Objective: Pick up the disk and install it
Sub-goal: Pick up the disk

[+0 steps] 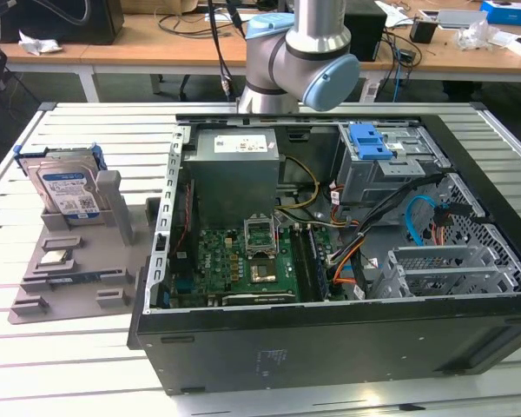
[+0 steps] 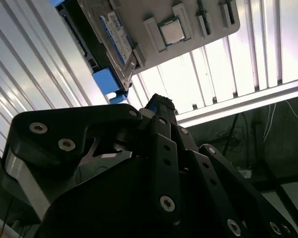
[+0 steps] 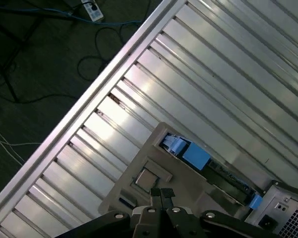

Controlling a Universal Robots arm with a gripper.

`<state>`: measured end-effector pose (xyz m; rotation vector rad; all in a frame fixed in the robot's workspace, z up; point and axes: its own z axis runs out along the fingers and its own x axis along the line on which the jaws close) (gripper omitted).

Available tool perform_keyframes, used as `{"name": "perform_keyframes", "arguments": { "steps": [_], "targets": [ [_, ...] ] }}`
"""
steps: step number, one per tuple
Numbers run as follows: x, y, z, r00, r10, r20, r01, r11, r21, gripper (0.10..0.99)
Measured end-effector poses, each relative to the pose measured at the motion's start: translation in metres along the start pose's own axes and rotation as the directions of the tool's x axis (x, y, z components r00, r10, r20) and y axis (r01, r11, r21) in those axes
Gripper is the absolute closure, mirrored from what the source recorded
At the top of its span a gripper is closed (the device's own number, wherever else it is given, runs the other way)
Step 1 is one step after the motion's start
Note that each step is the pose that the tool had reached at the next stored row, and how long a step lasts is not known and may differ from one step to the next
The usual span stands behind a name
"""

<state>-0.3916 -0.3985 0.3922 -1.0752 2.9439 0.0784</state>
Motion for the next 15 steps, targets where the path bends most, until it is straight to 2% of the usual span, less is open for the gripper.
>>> {"name": "perform_keyframes", "arguments": {
  "steps": [3, 8, 11, 15],
  "targets": [
    [0.0000, 0.0000, 0.0000, 0.9991, -0.042, -0.0019, 0.042, 0.9991, -0.001, 0.980],
    [0.0000, 0.0000, 0.0000, 0.9941, -0.108, -0.0048, 0.108, 0.9942, -0.003, 0.980],
    [0.0000, 0.0000, 0.0000, 0.9900, -0.141, -0.0062, 0.141, 0.9900, -0.004, 0.980],
    [0.0000, 0.0000, 0.0000, 0.9807, -0.196, -0.0084, 0.196, 0.9807, -0.005, 0.980]
  ]
}}
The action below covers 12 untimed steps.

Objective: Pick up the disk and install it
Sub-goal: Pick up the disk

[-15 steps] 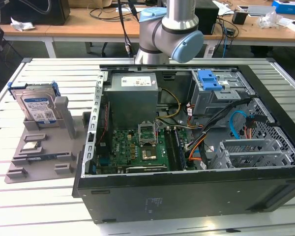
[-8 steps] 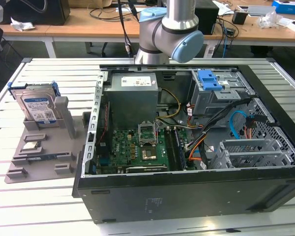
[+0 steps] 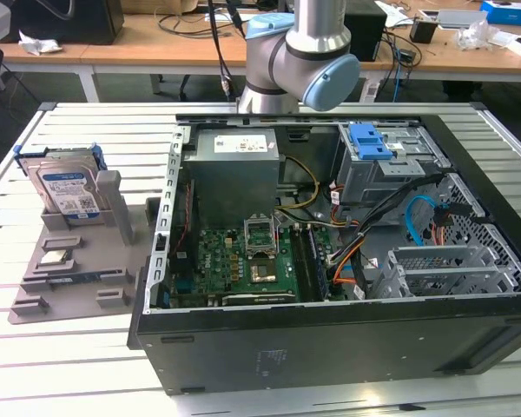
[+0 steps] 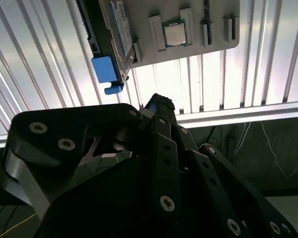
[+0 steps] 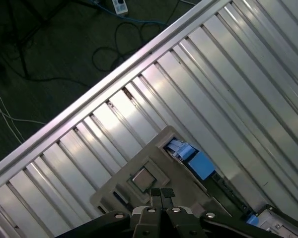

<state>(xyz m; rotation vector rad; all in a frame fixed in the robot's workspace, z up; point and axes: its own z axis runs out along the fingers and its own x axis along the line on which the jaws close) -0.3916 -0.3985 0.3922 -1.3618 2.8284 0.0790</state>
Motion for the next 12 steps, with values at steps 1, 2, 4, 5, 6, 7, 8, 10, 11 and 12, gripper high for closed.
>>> {"name": "perform_keyframes", "arguments": {
  "steps": [1, 2, 4, 5, 6, 7, 8, 10, 11, 12],
  "targets": [
    [0.0000, 0.0000, 0.0000, 0.9999, -0.012, -0.0006, 0.012, 0.9999, 0.000, 0.980],
    [0.0000, 0.0000, 0.0000, 0.9998, -0.022, -0.0010, 0.022, 0.9998, -0.001, 0.980],
    [0.0000, 0.0000, 0.0000, 0.9991, -0.043, -0.0019, 0.043, 0.9991, -0.001, 0.980],
    [0.0000, 0.0000, 0.0000, 0.9985, -0.054, -0.0024, 0.054, 0.9985, -0.001, 0.980],
    [0.0000, 0.0000, 0.0000, 0.9979, -0.064, -0.0028, 0.064, 0.9979, -0.002, 0.980],
    [0.0000, 0.0000, 0.0000, 0.9972, -0.074, -0.0033, 0.074, 0.9972, -0.002, 0.980],
    [0.0000, 0.0000, 0.0000, 0.9965, -0.084, -0.0037, 0.084, 0.9965, -0.002, 0.980],
    [0.0000, 0.0000, 0.0000, 0.9946, -0.104, -0.0046, 0.104, 0.9946, -0.003, 0.980],
    [0.0000, 0.0000, 0.0000, 0.9936, -0.113, -0.0049, 0.113, 0.9936, -0.003, 0.980],
    [0.0000, 0.0000, 0.0000, 0.9919, -0.127, -0.0055, 0.127, 0.9919, -0.003, 0.980]
  ]
}}
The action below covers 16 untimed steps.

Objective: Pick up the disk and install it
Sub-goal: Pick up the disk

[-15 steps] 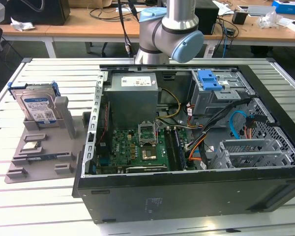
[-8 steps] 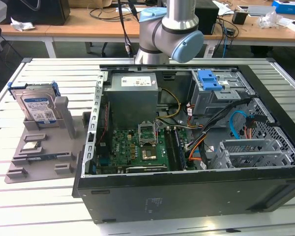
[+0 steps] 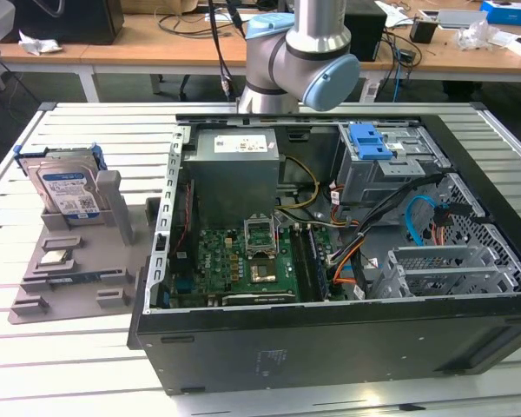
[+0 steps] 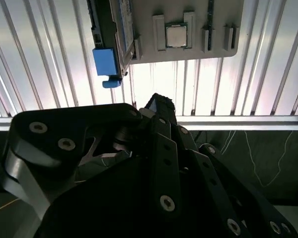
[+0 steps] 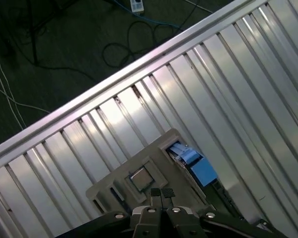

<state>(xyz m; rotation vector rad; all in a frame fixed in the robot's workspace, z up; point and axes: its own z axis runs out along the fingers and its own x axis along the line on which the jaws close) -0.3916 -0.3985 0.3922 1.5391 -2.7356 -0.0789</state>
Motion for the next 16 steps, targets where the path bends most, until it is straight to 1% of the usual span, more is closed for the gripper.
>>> {"name": "perform_keyframes", "arguments": {
  "steps": [3, 5, 7, 10, 12, 16],
  "targets": [
    [0.0000, 0.0000, 0.0000, 0.9993, -0.036, -0.0016, 0.036, 0.9993, -0.001, 0.980],
    [0.0000, 0.0000, 0.0000, 0.9975, -0.071, -0.0031, 0.071, 0.9975, -0.002, 0.980],
    [0.0000, 0.0000, 0.0000, 0.9958, -0.092, -0.0040, 0.092, 0.9958, -0.002, 0.980],
    [0.0000, 0.0000, 0.0000, 0.9917, -0.129, -0.0056, 0.129, 0.9917, -0.003, 0.980],
    [0.0000, 0.0000, 0.0000, 0.9866, -0.163, -0.0069, 0.163, 0.9867, -0.004, 0.980],
    [0.0000, 0.0000, 0.0000, 0.9795, -0.201, -0.0085, 0.201, 0.9795, -0.006, 0.980]
  ]
}}
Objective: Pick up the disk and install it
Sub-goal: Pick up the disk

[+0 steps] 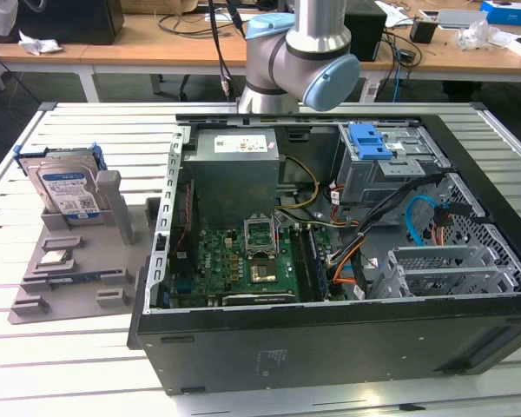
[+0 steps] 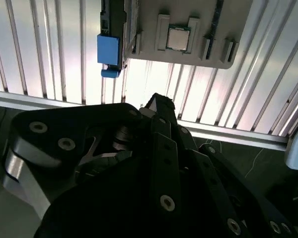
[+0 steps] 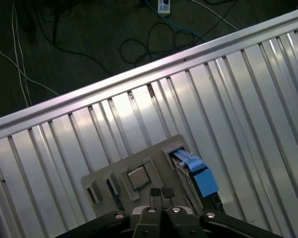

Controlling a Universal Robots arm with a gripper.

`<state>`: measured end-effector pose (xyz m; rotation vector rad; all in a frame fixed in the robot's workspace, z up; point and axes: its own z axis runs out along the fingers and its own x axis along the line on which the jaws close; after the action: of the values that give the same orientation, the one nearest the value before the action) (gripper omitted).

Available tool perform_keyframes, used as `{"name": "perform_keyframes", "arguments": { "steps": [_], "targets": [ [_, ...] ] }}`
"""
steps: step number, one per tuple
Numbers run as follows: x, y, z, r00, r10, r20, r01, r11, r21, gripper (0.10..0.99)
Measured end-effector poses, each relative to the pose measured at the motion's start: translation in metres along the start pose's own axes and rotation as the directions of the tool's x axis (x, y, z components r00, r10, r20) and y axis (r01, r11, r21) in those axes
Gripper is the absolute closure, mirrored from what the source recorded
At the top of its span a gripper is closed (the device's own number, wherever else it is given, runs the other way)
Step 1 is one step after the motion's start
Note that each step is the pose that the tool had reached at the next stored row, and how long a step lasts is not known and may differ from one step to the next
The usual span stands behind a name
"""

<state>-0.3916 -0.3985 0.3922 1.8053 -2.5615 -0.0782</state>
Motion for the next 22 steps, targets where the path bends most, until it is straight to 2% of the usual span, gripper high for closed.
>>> {"name": "perform_keyframes", "arguments": {
  "steps": [6, 11, 15, 22],
  "targets": [
    [0.0000, 0.0000, 0.0000, 0.9983, -0.058, -0.0026, 0.058, 0.9983, -0.001, 0.980],
    [0.0000, 0.0000, 0.0000, 0.9935, -0.114, -0.0050, 0.114, 0.9935, -0.003, 0.980],
    [0.0000, 0.0000, 0.0000, 0.9843, -0.176, -0.0075, 0.176, 0.9844, -0.005, 0.980],
    [0.0000, 0.0000, 0.0000, 0.9683, -0.250, -0.0104, 0.249, 0.9683, -0.007, 0.980]
  ]
}}
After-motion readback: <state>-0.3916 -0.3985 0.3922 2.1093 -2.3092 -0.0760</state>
